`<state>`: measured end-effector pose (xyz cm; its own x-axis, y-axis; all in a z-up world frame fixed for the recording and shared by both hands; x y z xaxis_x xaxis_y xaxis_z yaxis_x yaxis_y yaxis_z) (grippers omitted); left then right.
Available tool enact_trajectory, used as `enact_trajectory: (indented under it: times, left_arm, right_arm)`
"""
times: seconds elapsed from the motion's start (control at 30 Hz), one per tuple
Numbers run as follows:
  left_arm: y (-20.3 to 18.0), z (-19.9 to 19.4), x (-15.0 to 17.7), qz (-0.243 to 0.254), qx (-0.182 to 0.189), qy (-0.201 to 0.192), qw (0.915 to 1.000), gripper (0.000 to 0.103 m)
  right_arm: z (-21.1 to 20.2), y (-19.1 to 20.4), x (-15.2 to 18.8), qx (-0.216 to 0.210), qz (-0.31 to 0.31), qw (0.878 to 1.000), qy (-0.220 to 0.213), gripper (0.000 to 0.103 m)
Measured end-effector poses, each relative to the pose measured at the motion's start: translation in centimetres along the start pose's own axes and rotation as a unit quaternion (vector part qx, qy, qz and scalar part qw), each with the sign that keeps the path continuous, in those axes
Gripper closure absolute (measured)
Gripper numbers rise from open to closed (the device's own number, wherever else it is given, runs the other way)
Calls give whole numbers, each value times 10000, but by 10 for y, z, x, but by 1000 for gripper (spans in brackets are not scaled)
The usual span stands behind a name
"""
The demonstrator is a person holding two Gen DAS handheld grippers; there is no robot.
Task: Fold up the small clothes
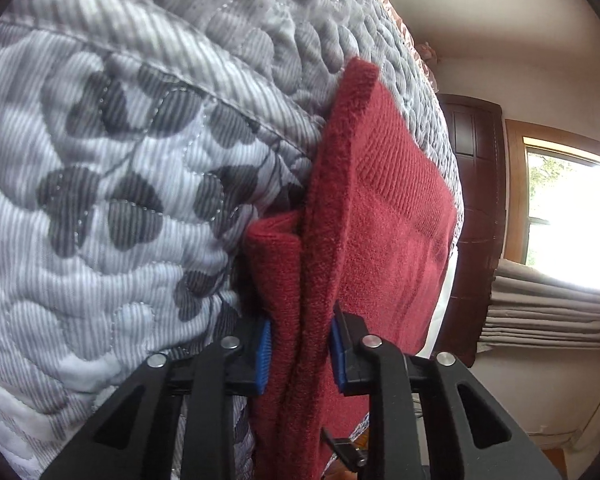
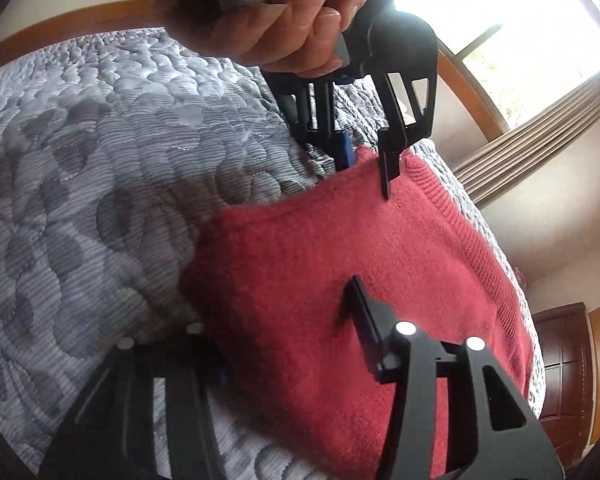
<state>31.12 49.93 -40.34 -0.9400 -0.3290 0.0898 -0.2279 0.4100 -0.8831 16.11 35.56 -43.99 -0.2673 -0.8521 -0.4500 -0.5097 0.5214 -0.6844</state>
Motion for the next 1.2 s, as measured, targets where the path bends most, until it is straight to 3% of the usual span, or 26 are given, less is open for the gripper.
enact_trajectory:
  times: [0.17,0.3,0.6,0.87,1.2]
  left_arm:
    - [-18,6,0,-8,-90,52,9999,85]
    - [-29,6,-1,-4,-178,73,9998,86]
    - [-66,17,-3,93,-337,110,9993,86]
    - [-121,32,-3,288,-469,145,9984,86]
    - [-192,60,-4,518,-758,222,9955,87]
  right_arm:
    - [-8,-12,-3,-290,498,9981,237,73]
    - [-9,-27,-11,-446,827,9949,368,75]
    - [-10,-51,-12,-538,1218,9902,428,78]
    - [-23,-84,-15,-495,1523,9863,389,78]
    - [-39,-142,-8,-631,2193,9724,477,78]
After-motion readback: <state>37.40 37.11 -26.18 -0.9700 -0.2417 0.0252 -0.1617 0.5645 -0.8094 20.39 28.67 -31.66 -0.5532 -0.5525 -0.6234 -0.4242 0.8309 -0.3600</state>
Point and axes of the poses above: each gripper's, at about its wrist camera, not at the fingertips, and z roughly the way its jaws point, y to its left, x to its underside, the point moved 2 cm from there along z, roughly the way its jaws point, and after that the axes turned 14 degrees about x, right-handed, at the moved point
